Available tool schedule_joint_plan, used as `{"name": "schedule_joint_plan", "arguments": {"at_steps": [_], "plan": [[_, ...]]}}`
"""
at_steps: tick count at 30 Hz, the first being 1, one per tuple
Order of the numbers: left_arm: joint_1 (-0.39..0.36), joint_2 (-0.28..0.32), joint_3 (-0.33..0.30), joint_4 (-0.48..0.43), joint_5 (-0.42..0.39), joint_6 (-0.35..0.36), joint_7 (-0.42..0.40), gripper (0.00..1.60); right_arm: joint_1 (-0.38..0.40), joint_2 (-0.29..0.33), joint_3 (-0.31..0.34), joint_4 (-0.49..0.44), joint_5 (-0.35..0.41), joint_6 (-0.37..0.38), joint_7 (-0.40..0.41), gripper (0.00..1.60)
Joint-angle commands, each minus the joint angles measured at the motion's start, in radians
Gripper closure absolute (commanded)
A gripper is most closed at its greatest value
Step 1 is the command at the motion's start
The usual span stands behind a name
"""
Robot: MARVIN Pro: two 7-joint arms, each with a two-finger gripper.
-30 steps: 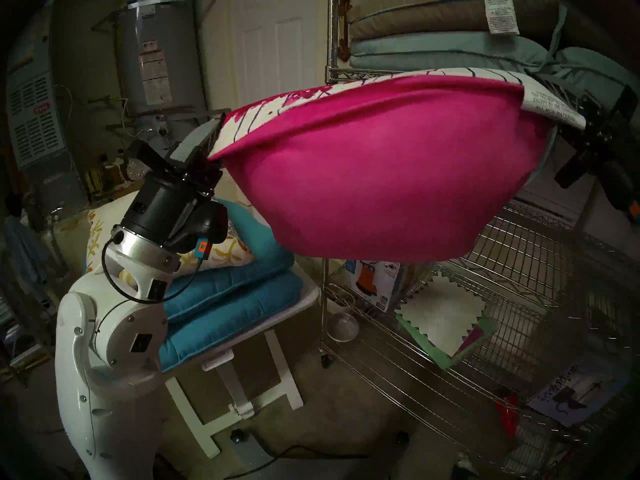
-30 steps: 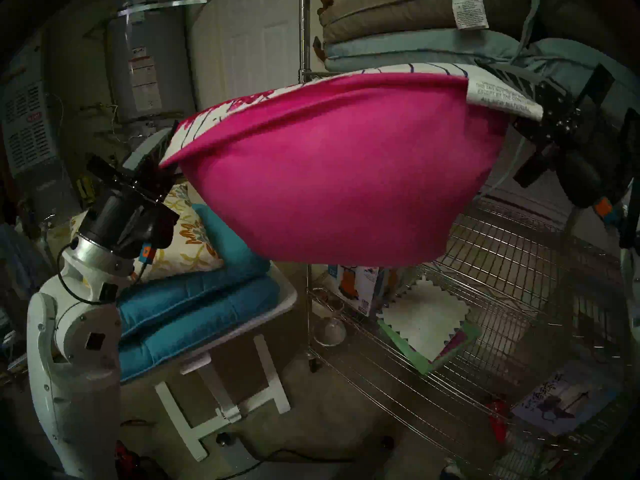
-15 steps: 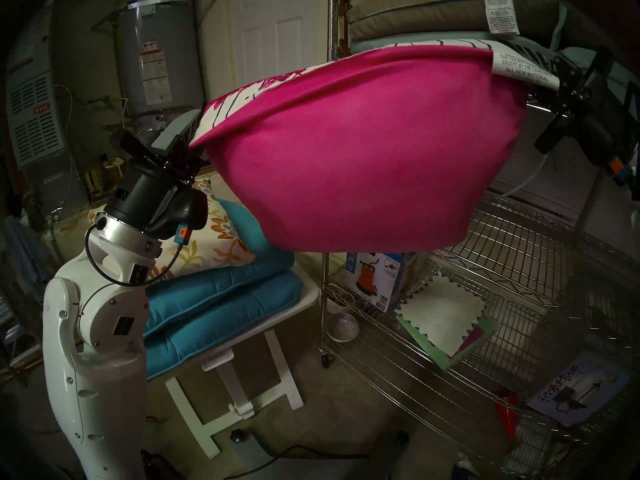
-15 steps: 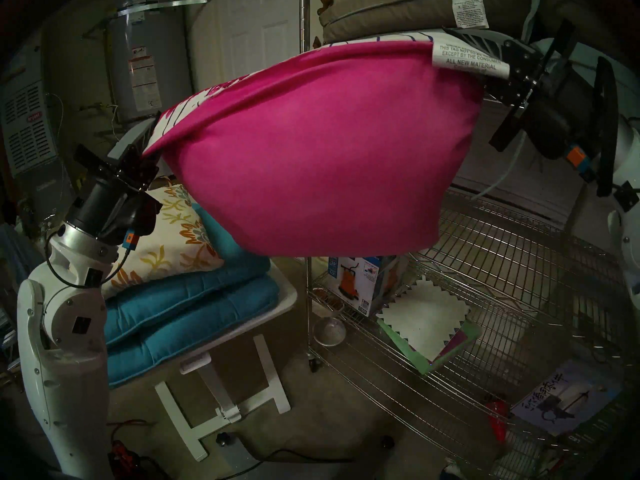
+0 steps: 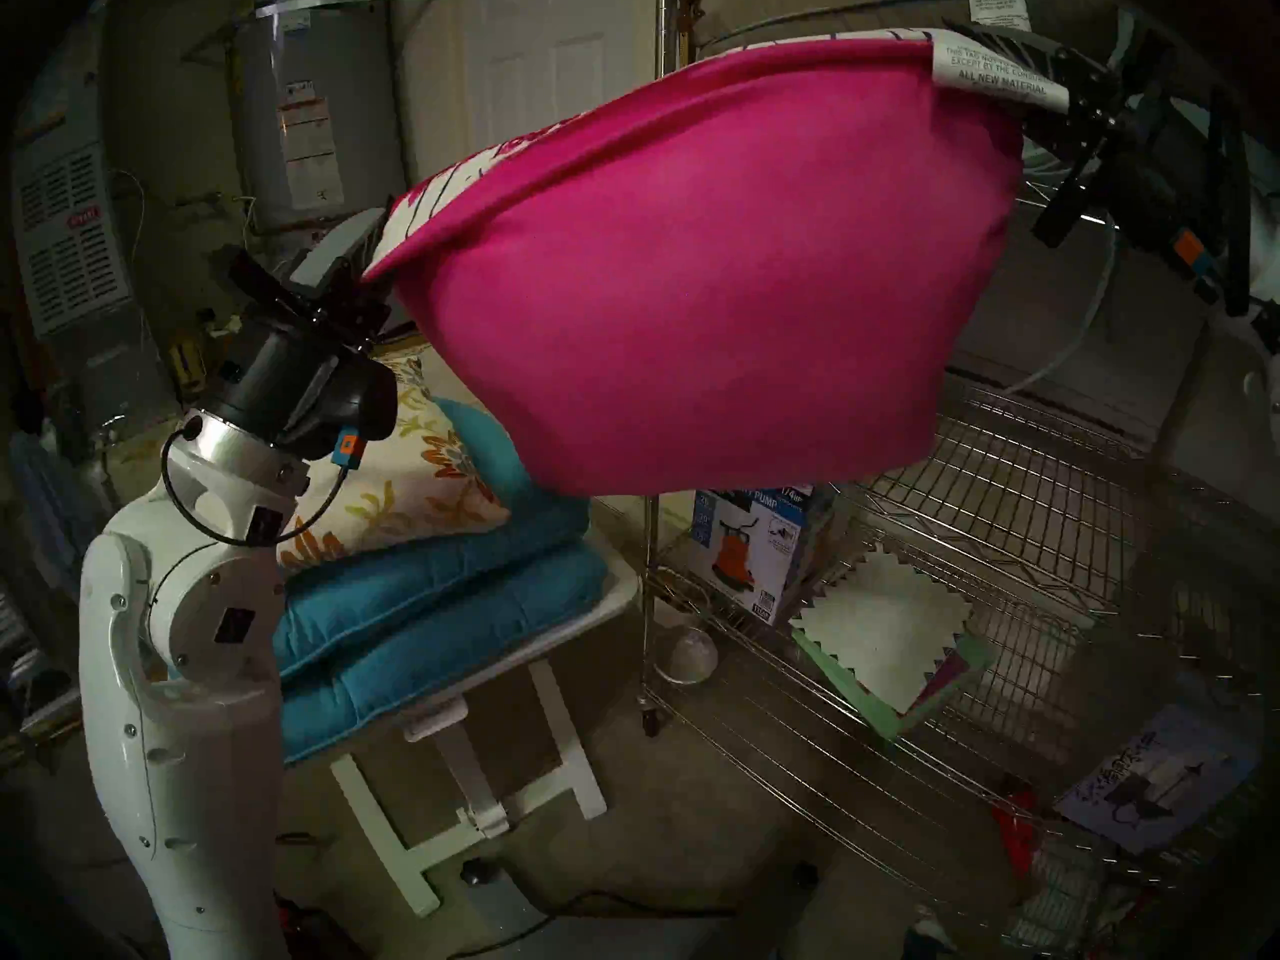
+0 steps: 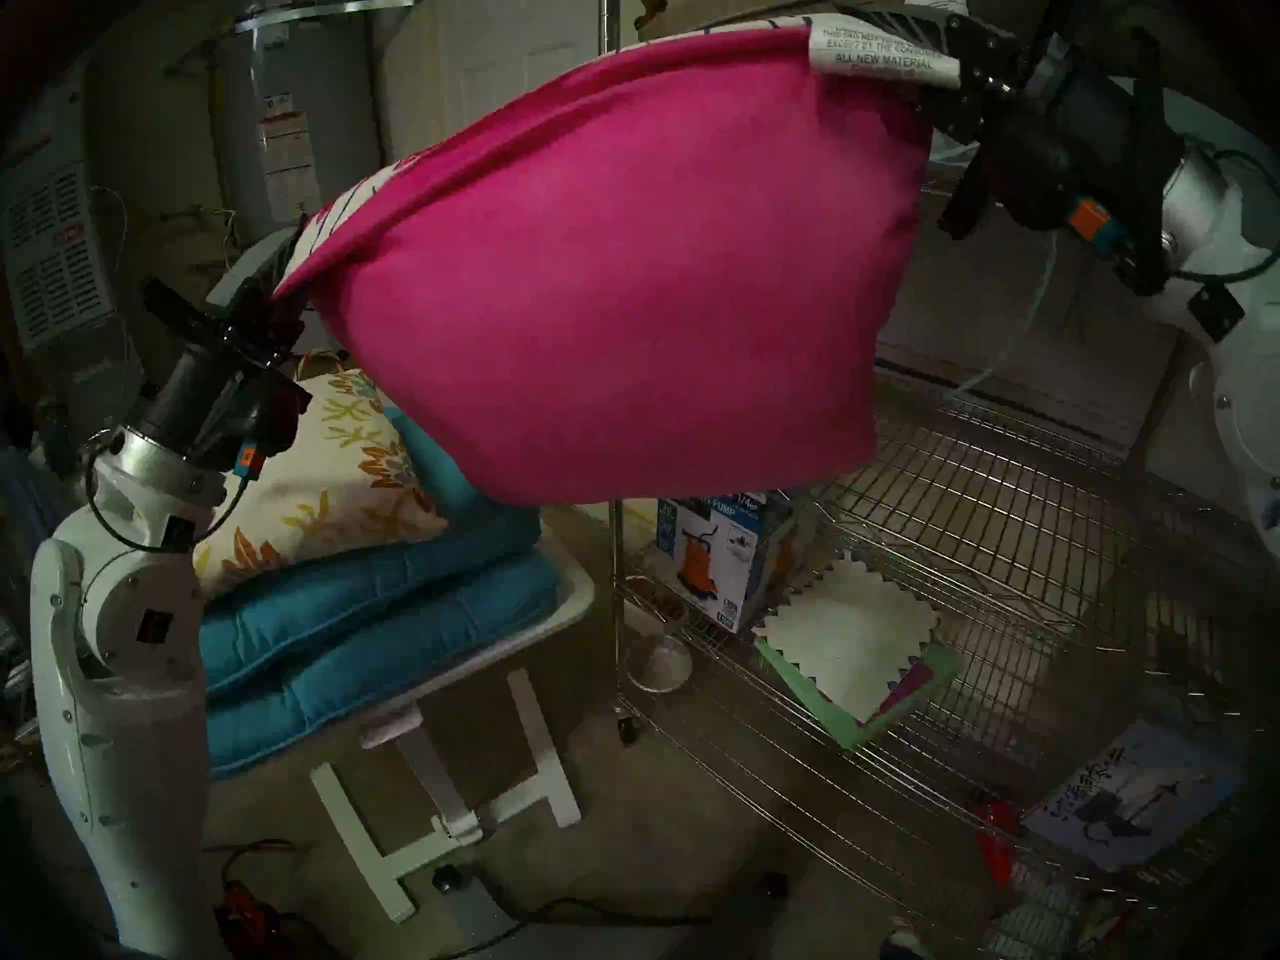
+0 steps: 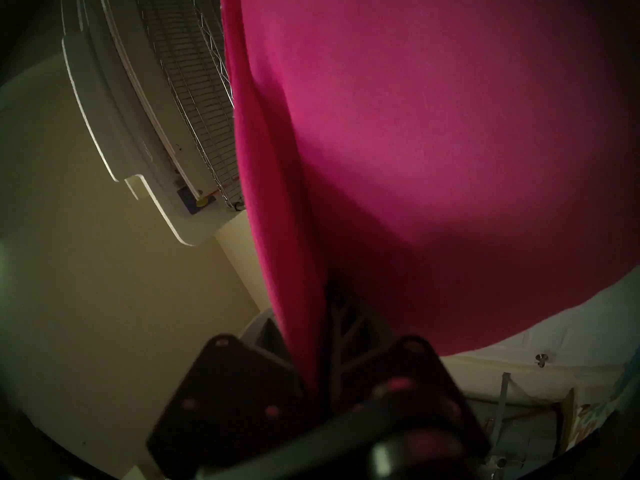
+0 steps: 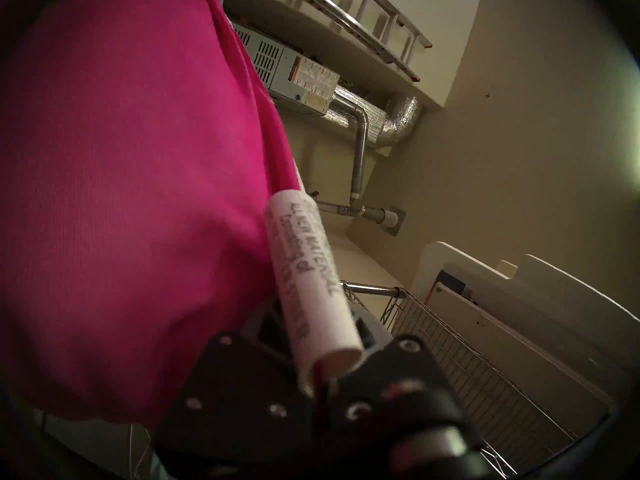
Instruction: Take cushion off the shelf
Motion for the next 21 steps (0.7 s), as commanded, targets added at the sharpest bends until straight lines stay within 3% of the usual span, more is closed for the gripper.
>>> {"name": "schedule_joint_plan", "arguments": {"at_steps": [1, 21], "plan": [[-0.07, 0.028, -0.07, 0.022, -0.015, 0.01, -0.004, 1.6, 0.059, 0.045, 0.007, 0.073, 0.008, 0.075, -0.064, 1.6], [-0.308, 0.192, -0.189, 0.228, -0.037, -0.038, -0.008, 1.6, 0.048, 0.081, -0.029, 0.102, 0.016, 0.064, -0.089, 1.6]]}}
